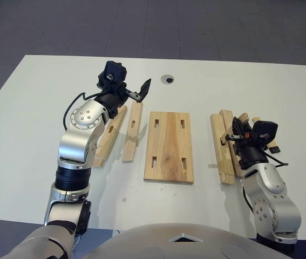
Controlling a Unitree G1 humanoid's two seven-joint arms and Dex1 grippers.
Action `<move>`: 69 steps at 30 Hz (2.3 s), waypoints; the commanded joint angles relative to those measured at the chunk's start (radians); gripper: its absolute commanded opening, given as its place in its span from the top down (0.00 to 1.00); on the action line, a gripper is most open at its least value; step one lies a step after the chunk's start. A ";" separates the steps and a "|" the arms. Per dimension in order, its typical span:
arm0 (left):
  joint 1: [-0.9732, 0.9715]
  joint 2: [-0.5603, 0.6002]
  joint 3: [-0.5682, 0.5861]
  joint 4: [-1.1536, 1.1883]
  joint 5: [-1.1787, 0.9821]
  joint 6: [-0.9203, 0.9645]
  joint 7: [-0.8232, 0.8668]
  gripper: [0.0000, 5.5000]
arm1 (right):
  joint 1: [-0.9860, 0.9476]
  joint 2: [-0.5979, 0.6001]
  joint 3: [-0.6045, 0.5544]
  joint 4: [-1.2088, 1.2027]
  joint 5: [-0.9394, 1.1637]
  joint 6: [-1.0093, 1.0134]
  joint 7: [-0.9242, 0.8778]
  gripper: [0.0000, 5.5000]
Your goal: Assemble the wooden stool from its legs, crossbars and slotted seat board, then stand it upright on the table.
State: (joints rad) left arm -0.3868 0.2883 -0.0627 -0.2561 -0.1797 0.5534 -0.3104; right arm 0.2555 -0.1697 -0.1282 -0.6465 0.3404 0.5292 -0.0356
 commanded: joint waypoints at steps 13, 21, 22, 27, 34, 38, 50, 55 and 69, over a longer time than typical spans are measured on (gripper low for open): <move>0.005 -0.001 -0.002 0.021 0.004 -0.013 -0.026 0.02 | -0.457 -0.051 -0.260 -0.056 0.273 0.113 -0.070 0.51; 0.001 -0.023 -0.010 0.024 0.010 -0.017 -0.012 0.02 | -0.458 -0.091 -0.195 -0.019 0.320 0.264 -0.070 0.28; -0.002 -0.025 -0.010 0.024 0.010 -0.017 -0.012 0.02 | -0.450 -0.088 -0.194 -0.007 0.315 0.261 -0.065 0.32; 0.003 -0.029 -0.007 0.023 0.014 -0.016 -0.011 0.02 | -0.445 -0.076 -0.200 0.005 0.311 0.242 -0.064 0.45; 0.012 -0.036 -0.012 0.015 0.017 -0.013 -0.005 0.02 | -0.461 -0.097 -0.192 0.025 0.300 0.233 -0.033 0.68; 0.013 -0.036 -0.016 0.012 0.018 -0.014 -0.002 0.02 | -0.455 -0.094 -0.180 0.038 0.289 0.232 -0.021 0.80; 0.015 -0.040 -0.018 0.009 0.029 -0.013 -0.003 0.02 | -0.466 -0.098 -0.167 0.091 0.279 0.232 0.008 1.00; 0.014 -0.043 -0.018 0.007 0.030 -0.012 -0.001 0.02 | -0.443 -0.106 -0.145 0.120 0.245 0.218 0.039 1.00; 0.007 -0.041 -0.015 0.009 0.029 -0.011 0.001 0.02 | -0.638 -0.169 -0.167 0.103 0.233 0.212 0.055 1.00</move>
State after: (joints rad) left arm -0.3797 0.2470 -0.0792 -0.2466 -0.1576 0.5430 -0.3116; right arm -0.3719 -0.3272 -0.2978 -0.5329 0.5737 0.7328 0.0191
